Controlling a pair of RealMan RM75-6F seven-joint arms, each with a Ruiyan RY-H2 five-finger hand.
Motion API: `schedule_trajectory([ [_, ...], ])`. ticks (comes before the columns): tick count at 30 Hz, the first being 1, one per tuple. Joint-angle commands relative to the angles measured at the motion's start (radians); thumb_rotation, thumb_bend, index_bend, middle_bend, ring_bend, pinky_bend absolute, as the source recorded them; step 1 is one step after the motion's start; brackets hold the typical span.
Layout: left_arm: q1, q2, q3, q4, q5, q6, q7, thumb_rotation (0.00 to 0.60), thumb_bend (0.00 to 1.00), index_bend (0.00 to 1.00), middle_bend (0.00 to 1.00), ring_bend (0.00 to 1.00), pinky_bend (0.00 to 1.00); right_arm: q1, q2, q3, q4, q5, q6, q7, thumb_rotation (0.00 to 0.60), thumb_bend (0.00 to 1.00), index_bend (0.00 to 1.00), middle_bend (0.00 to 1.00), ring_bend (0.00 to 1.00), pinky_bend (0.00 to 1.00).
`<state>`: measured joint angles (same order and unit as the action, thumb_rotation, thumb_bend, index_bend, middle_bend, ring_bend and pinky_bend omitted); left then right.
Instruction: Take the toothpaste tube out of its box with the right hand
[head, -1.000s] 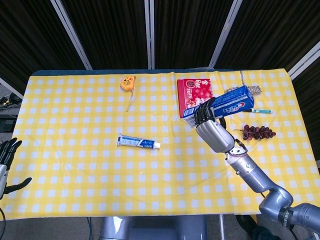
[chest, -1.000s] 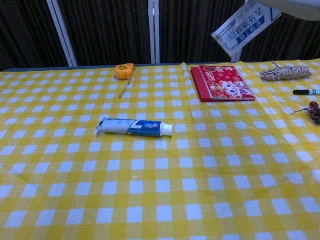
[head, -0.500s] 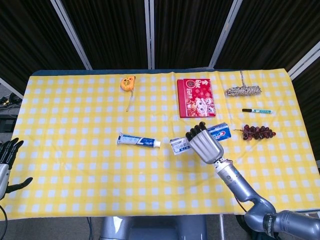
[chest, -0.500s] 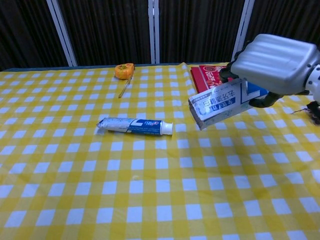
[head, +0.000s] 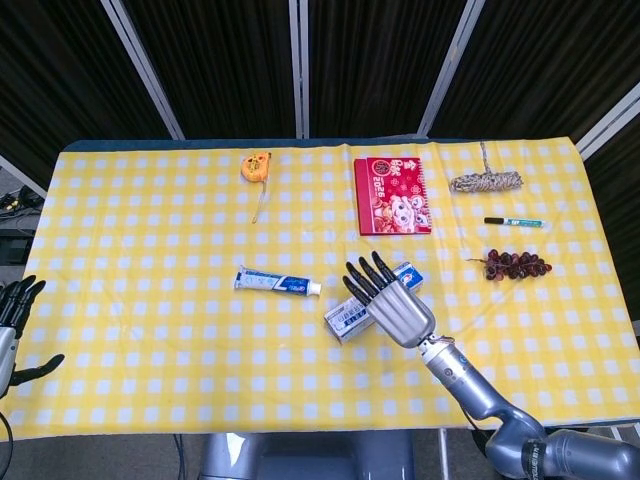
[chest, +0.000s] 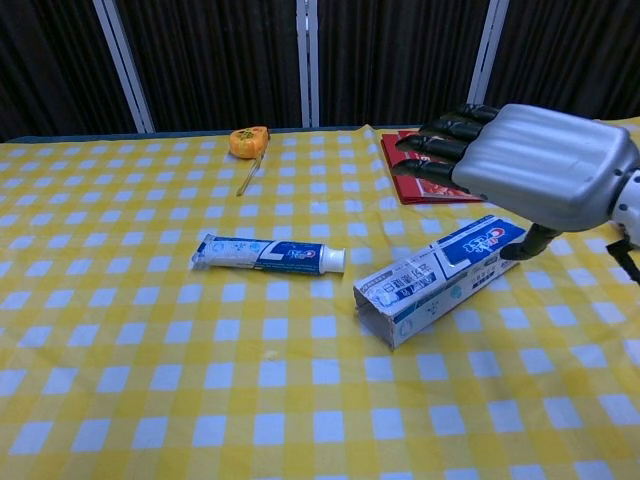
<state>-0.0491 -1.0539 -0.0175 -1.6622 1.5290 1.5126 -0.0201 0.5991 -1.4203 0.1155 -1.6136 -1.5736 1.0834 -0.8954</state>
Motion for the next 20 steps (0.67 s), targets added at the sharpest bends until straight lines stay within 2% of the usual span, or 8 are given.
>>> schedule_trajectory([
  [1,0.004,0.003,0.001,-0.002,0.005,0.008,-0.007,0.6,0.0,0.0,0.0,0.0,0.0,-0.047,0.072,-0.041,-0.038,-0.073,0.089,0.067,0.6,0.0,0.0,0.0,0.0,0.03],
  [5,0.009,0.007,0.002,-0.003,0.013,0.02,-0.015,0.6,0.0,0.0,0.0,0.0,0.0,-0.127,0.149,-0.083,-0.021,-0.159,0.254,0.204,0.6,0.0,0.0,0.0,0.0,0.0],
  [8,0.011,0.007,0.006,-0.003,0.019,0.024,-0.014,0.6,0.0,0.0,0.0,0.0,0.0,-0.197,0.181,-0.092,0.022,-0.183,0.389,0.291,0.6,0.0,0.0,0.0,0.0,0.0],
  [16,0.017,0.001,0.011,0.003,0.03,0.034,-0.015,0.6,0.0,0.0,0.0,0.0,0.0,-0.353,0.218,-0.103,0.016,-0.072,0.557,0.506,0.6,0.0,0.0,0.0,0.0,0.0],
  [20,0.019,-0.001,0.01,0.008,0.033,0.04,-0.021,0.6,0.0,0.0,0.0,0.0,0.0,-0.404,0.231,-0.108,0.027,-0.036,0.587,0.599,0.6,0.0,0.0,0.0,0.0,0.0],
])
